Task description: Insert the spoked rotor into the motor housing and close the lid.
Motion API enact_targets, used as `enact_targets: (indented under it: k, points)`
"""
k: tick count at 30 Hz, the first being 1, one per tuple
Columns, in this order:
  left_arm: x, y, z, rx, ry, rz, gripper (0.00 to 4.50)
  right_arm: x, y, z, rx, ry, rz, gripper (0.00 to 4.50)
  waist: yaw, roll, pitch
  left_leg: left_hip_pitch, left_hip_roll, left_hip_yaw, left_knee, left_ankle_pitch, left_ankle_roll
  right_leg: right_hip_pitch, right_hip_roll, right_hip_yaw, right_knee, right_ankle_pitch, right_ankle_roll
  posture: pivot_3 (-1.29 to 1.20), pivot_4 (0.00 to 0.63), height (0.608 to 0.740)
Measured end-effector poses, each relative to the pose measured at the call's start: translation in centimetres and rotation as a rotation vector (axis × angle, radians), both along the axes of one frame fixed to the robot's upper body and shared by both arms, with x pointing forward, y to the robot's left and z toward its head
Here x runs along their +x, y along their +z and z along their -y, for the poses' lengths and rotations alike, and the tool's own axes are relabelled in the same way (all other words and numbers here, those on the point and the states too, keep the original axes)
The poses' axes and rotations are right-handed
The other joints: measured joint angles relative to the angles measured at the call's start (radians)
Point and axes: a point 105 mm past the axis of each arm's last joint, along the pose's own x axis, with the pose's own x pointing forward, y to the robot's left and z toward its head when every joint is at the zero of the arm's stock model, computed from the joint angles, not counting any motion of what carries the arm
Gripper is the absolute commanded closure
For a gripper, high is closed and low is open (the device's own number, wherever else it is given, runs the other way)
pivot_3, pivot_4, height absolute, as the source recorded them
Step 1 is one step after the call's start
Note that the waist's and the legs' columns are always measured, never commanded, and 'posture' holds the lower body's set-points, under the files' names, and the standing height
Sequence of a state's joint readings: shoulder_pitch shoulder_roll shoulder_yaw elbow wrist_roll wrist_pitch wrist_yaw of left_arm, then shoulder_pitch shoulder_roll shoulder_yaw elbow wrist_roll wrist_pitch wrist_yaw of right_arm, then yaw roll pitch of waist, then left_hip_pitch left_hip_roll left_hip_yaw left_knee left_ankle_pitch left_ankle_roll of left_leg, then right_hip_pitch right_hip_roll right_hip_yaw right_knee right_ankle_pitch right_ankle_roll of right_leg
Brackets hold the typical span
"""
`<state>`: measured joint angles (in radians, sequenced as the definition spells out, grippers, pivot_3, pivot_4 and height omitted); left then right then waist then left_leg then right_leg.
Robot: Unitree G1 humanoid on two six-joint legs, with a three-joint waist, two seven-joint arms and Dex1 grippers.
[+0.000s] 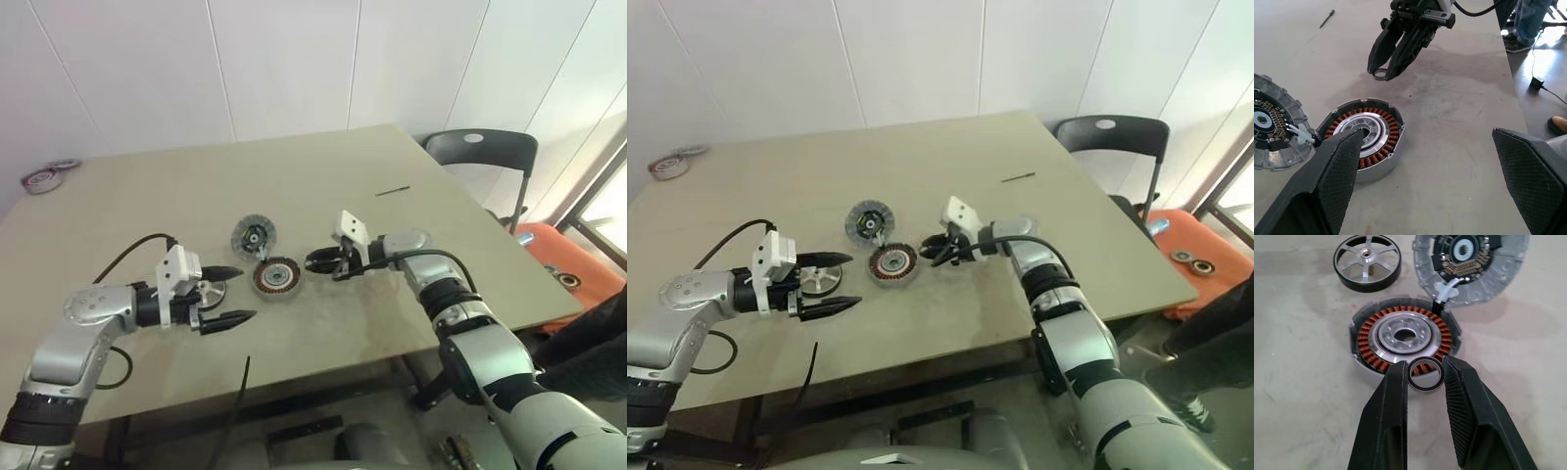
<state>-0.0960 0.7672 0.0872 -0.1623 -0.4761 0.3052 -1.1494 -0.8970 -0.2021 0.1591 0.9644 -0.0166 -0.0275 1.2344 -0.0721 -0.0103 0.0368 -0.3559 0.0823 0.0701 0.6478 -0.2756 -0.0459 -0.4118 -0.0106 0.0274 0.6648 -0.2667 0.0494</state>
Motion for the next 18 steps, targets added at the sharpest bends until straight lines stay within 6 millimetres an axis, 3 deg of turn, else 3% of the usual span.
enact_targets:
  k: [18]
  points:
    - [-0.8,0.0,0.0,-0.005,0.038,0.003,0.0,-0.6,-0.1,-4.4,0.02,0.062,-0.012,3.57,0.0,0.0,0.0,-0.001,0.0,0.0,0.0,0.0,0.0,-0.001,0.0,0.0,0.0,0.0,0.0,0.0,0.0,0.74]
